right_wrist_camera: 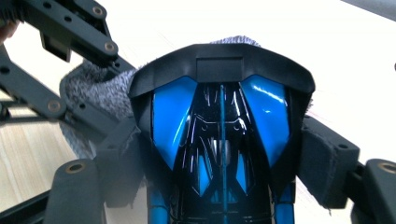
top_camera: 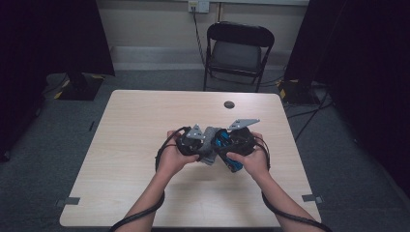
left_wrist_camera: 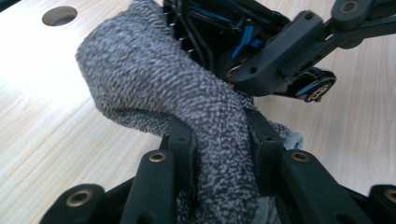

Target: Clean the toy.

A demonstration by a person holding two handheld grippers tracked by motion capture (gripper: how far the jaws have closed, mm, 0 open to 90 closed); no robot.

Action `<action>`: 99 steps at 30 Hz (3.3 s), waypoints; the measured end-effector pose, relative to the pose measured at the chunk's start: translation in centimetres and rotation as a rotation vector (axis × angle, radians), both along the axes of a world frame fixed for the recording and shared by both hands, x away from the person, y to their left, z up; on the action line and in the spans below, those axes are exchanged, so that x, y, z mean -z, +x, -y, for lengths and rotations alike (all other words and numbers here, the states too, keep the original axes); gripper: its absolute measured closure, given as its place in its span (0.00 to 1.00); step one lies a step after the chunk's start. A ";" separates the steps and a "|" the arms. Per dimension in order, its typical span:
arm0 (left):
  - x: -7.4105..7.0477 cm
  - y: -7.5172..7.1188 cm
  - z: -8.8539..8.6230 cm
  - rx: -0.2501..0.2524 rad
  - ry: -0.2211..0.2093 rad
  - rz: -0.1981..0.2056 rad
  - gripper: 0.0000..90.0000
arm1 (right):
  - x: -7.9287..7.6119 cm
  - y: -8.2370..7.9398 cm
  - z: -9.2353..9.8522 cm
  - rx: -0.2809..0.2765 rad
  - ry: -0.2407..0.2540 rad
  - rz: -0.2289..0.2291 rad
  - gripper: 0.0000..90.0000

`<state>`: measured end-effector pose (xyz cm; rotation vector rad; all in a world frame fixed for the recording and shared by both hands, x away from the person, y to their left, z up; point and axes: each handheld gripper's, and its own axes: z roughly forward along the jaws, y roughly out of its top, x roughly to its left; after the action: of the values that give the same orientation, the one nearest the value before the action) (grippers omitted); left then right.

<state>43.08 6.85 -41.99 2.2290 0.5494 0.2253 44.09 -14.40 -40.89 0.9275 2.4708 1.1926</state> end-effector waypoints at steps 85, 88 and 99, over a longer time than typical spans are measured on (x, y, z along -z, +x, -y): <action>3.2 -2.3 2.8 0.092 0.002 -0.042 0.75 | -2.9 3.2 -3.2 0.045 0.079 -0.041 0.28; 3.3 -2.5 3.1 0.106 0.009 -0.043 0.75 | -3.0 3.3 -3.2 0.050 0.084 -0.039 0.28; 3.7 -3.6 3.6 0.166 0.017 -0.055 0.75 | -3.6 4.2 -2.2 0.083 0.122 -0.049 0.28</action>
<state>39.48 3.22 -45.72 2.2891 0.3898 0.0834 48.28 -12.22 -37.32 1.0919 2.3934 1.3199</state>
